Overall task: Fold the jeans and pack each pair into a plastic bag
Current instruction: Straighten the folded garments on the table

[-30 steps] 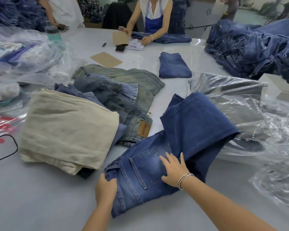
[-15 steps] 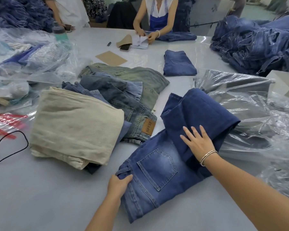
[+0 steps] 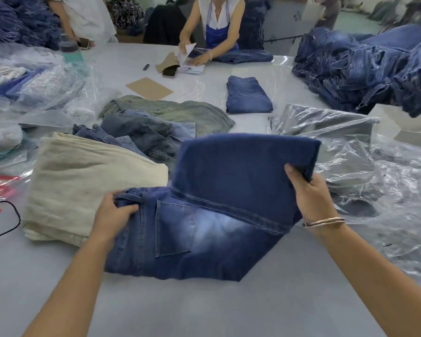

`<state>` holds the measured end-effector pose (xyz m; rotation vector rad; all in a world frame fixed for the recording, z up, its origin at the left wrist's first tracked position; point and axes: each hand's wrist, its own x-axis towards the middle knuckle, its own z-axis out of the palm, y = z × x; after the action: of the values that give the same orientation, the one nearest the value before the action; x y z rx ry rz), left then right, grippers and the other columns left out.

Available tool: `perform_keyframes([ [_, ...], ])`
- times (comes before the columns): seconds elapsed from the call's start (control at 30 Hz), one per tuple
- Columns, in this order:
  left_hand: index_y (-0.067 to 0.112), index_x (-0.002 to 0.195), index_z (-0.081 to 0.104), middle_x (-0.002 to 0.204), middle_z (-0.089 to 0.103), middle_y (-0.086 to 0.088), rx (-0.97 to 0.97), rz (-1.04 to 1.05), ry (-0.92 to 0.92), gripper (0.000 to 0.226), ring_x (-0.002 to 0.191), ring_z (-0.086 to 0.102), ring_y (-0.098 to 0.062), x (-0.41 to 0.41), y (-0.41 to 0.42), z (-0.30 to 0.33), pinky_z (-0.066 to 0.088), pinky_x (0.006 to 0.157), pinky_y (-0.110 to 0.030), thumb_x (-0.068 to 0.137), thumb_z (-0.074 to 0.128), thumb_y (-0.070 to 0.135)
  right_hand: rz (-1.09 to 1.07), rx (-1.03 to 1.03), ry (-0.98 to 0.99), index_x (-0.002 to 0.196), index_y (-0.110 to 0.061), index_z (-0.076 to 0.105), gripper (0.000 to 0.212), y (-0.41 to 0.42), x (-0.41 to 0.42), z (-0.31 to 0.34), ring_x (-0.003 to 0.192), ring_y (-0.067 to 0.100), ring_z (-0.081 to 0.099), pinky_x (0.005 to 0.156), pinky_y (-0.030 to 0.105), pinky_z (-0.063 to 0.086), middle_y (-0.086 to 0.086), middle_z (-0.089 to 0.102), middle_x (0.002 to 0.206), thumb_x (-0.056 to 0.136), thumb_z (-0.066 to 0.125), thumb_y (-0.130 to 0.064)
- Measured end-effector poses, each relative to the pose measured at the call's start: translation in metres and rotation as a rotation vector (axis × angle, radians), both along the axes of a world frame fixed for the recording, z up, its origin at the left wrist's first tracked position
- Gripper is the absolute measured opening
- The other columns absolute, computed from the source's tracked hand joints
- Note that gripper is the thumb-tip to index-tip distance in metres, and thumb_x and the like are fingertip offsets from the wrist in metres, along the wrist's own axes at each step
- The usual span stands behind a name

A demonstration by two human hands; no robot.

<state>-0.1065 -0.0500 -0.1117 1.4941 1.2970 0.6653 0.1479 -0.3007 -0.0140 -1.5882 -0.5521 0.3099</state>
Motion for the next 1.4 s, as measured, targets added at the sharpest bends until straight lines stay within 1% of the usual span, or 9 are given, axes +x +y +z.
perform_keyframes([
  [0.2, 0.012, 0.123, 0.055, 0.118, 0.061, -0.017, 0.242, -0.038, 0.135, 0.049, 0.103, 0.057, -0.028, 0.003, 0.061, 0.044, 0.045, 0.09, -0.037, 0.078, 0.071, 0.001, -0.117, 0.463, 0.674, 0.111, -0.017, 0.065, 0.03, -0.004, -0.014, -0.013, 0.093, 0.018, 0.07, 0.068, 0.036, 0.059, -0.002, 0.073, 0.104, 0.089, 0.061, -0.037],
  [0.47, 0.008, 0.138, 0.038, 0.143, 0.032, -0.024, 0.583, -0.078, 0.958, 0.066, 0.129, 0.033, -0.044, -0.001, 0.059, 0.017, 0.023, 0.109, -0.058, 0.079, 0.067, 0.012, -0.472, 0.092, 0.896, 0.11, -0.017, 0.058, 0.022, -0.044, -0.008, -0.151, 0.074, 0.019, 0.062, 0.063, 0.031, 0.049, 0.005, 0.066, 0.1, 0.093, 0.058, -0.03],
  [0.63, 0.014, 0.111, 0.068, 0.115, 0.063, -0.009, 0.732, -0.511, 0.464, 0.028, 0.106, 0.057, -0.032, 0.048, -0.028, -0.015, 0.044, 0.091, -0.044, 0.084, 0.061, 0.017, -0.391, -0.009, 0.765, 0.123, -0.014, 0.056, 0.036, -0.051, -0.003, -0.186, 0.083, 0.019, 0.063, 0.066, 0.031, 0.048, 0.003, 0.067, 0.104, 0.088, 0.063, -0.013],
  [0.83, 0.019, 0.121, 0.059, 0.118, 0.064, 0.0, -0.167, -0.718, 0.22, 0.027, 0.108, 0.06, -0.016, 0.1, -0.118, -0.066, 0.047, 0.094, -0.029, 0.093, 0.057, 0.023, -0.644, -0.133, -0.058, 0.122, -0.004, 0.045, 0.048, -0.068, -0.017, -0.17, 0.1, 0.034, 0.052, 0.082, 0.013, 0.04, 0.023, 0.051, 0.114, 0.075, 0.056, -0.001],
  [1.07, 0.014, 0.133, 0.048, 0.127, 0.045, -0.006, -0.113, -0.545, 0.214, 0.048, 0.105, 0.052, -0.013, 0.097, -0.149, -0.094, 0.038, 0.096, -0.017, 0.087, 0.061, 0.01, -0.309, -0.737, -0.993, 0.13, -0.023, 0.04, 0.069, -0.041, -0.05, -0.146, 0.14, 0.033, 0.015, 0.102, 0.065, 0.025, 0.036, 0.03, 0.142, 0.066, 0.065, -0.013],
  [1.17, 0.01, 0.132, 0.046, 0.126, 0.039, -0.008, -0.133, -0.43, 0.209, 0.049, 0.109, 0.049, -0.018, 0.089, -0.148, -0.1, 0.036, 0.101, -0.023, 0.086, 0.061, 0.004, -0.314, -0.587, -1.094, 0.131, -0.025, 0.043, 0.055, -0.035, -0.051, -0.13, 0.147, 0.024, 0.0, 0.114, 0.053, 0.0, 0.015, 0.011, 0.156, 0.077, 0.043, -0.024],
  [1.23, 0.008, 0.13, 0.047, 0.124, 0.039, -0.007, -0.168, -0.398, 0.172, 0.046, 0.109, 0.05, -0.017, 0.087, -0.146, -0.102, 0.038, 0.101, -0.024, 0.086, 0.058, -0.001, -0.193, -0.551, -1.213, 0.129, -0.025, 0.048, 0.055, -0.03, -0.056, -0.129, 0.145, 0.025, 0.018, 0.117, 0.048, 0.003, 0.009, 0.03, 0.151, 0.075, 0.046, -0.017],
  [1.33, 0.009, 0.128, 0.051, 0.121, 0.039, -0.005, -0.15, -0.459, 0.206, 0.045, 0.117, 0.048, -0.022, 0.089, -0.147, -0.101, 0.034, 0.106, -0.027, 0.085, 0.055, -0.002, 0.113, -0.83, -1.338, 0.122, -0.019, 0.062, 0.065, -0.015, -0.051, -0.141, 0.129, 0.034, 0.047, 0.113, 0.047, 0.006, 0.014, 0.056, 0.133, 0.059, 0.075, -0.011],
  [1.4, 0.012, 0.132, 0.048, 0.125, 0.036, -0.005, -0.162, -0.477, 0.225, 0.048, 0.12, 0.044, -0.021, 0.09, -0.148, -0.099, 0.03, 0.109, -0.028, 0.086, 0.053, 0.0, 0.254, -1.17, -1.264, 0.137, -0.016, 0.049, 0.076, -0.006, -0.036, -0.15, 0.136, 0.038, 0.035, 0.113, 0.053, -0.006, 0.021, 0.039, 0.146, 0.068, 0.079, -0.022],
])
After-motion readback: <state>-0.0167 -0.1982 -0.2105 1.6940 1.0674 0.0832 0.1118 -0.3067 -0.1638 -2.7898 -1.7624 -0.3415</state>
